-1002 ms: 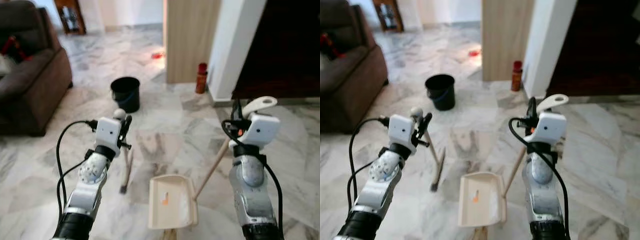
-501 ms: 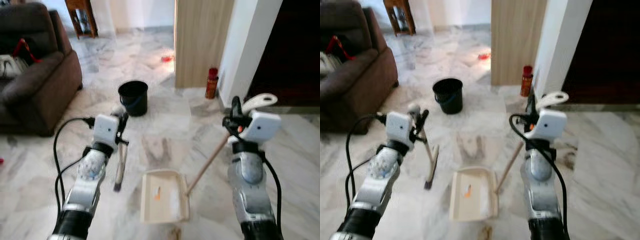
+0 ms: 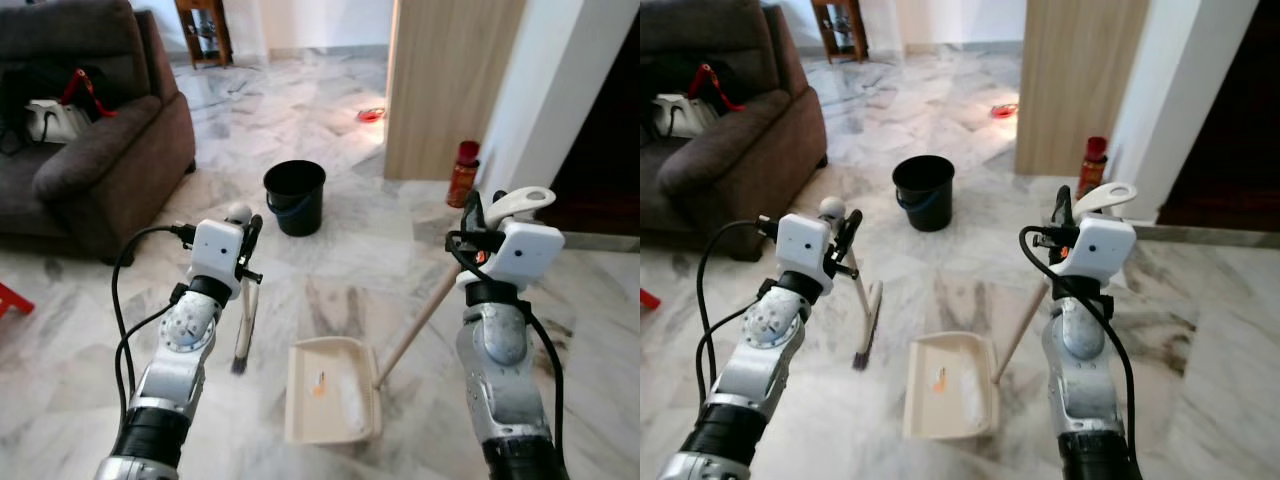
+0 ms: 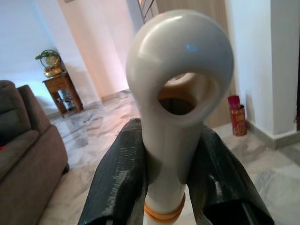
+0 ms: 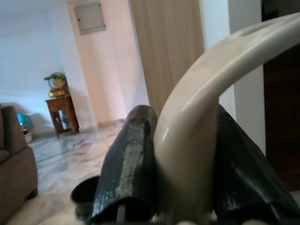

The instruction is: Sweep floor

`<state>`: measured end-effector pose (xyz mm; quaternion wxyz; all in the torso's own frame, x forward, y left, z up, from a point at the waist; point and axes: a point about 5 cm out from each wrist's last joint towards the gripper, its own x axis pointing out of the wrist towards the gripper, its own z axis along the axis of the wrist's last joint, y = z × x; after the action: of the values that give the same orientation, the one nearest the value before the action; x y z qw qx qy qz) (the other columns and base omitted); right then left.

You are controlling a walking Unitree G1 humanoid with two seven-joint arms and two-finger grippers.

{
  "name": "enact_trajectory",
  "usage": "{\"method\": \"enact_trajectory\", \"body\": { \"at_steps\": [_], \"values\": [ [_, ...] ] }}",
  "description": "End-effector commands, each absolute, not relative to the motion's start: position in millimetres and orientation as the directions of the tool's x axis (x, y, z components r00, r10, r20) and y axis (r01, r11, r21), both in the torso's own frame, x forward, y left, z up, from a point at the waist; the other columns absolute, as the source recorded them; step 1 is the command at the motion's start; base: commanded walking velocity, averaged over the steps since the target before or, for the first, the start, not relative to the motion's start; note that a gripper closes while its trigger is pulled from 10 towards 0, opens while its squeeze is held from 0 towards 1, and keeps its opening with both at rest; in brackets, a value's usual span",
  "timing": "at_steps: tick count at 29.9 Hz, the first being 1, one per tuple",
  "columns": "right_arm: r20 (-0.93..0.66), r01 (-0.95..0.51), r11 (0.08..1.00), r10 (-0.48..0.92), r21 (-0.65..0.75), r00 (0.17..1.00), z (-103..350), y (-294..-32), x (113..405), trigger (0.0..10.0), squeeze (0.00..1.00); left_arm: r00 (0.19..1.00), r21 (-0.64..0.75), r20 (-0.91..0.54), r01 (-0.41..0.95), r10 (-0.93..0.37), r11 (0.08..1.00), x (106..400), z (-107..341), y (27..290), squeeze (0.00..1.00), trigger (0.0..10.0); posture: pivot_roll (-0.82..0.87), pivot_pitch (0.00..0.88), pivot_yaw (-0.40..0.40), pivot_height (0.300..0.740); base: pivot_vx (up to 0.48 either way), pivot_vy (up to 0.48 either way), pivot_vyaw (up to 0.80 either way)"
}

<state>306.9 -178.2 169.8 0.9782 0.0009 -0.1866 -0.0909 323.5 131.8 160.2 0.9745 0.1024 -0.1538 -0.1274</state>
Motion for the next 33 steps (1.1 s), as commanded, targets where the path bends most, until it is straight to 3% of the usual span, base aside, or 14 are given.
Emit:
{"method": "enact_trajectory", "body": {
  "at_steps": [1, 20, 28, 33],
  "values": [
    [0.431, 0.15, 0.988, -0.151, 0.037, 0.89, 187.8, -169.8, 309.6, 10.0, 0.0, 0.901, 0.247, 0.341, 0.188, -0.267, 0.951, 325.7, 176.3, 137.9, 0.0, 10.0, -0.05, 0.029, 0.054, 0.74, 0.349, 0.0, 0.0],
    [0.426, 0.134, 0.99, -0.139, 0.044, 0.894, 187.2, -163.2, 309.5, 10.0, 0.0, 0.904, 0.255, 0.337, 0.18, -0.261, 0.95, 326.6, 178.3, 141.1, 0.0, 10.0, -0.03, 0.069, 0.063, 0.74, 0.349, 0.0, 0.0],
    [0.427, 0.133, 0.99, -0.137, 0.041, 0.894, 188.2, -163.1, 309.0, 10.0, 0.0, 0.907, 0.256, 0.333, 0.178, -0.259, 0.95, 326.3, 177.7, 141.5, 0.0, 10.0, -0.03, 0.08, 0.061, 0.74, 0.351, 0.0, 0.51],
    [0.419, 0.133, 0.99, -0.141, 0.05, 0.897, 187.0, -163.1, 308.2, 10.0, 0.0, 0.908, 0.256, 0.33, 0.176, -0.257, 0.951, 325.8, 177.0, 142.0, 0.0, 10.0, -0.03, 0.082, 0.059, 0.74, 0.33, 0.0, 0.0]
  ]
}}
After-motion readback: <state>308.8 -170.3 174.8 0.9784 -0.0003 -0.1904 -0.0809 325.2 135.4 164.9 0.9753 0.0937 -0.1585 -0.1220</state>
